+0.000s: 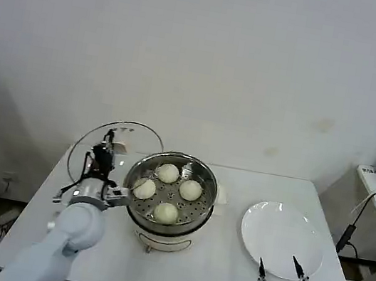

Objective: Take steamed baozi put them in steamer then cover it.

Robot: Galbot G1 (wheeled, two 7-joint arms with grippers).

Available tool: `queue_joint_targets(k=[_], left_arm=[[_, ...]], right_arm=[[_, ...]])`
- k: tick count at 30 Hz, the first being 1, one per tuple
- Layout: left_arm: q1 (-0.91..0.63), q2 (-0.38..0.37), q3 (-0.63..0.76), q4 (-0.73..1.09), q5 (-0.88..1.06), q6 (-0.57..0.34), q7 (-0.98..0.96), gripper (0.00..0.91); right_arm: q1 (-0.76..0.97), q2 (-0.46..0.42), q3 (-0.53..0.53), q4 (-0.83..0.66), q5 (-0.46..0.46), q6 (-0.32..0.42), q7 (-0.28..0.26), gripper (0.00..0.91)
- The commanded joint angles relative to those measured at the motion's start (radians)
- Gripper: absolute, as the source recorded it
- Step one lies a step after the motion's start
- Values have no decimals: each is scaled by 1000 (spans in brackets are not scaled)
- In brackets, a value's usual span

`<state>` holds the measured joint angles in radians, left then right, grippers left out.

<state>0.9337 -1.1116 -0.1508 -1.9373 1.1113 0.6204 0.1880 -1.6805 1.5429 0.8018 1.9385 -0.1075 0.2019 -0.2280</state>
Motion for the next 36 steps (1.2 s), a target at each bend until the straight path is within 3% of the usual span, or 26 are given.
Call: queue_joint_targets(k=[1, 13, 25, 36], left_arm=[[-43, -154, 108, 15, 213, 26, 108, 0], [-46, -317, 135, 108, 420, 12, 179, 0], [-13, -408, 155, 161, 568, -9, 205, 0], [-12, -434, 165, 197, 597, -17, 211, 0]], right_arm=[[0, 30, -10, -2, -34, 1, 1, 907], [8, 34, -26, -17, -41, 2, 0, 907], [11, 34, -36, -24, -43, 6, 1, 907], [8, 35, -40, -28, -46, 9, 0, 907]])
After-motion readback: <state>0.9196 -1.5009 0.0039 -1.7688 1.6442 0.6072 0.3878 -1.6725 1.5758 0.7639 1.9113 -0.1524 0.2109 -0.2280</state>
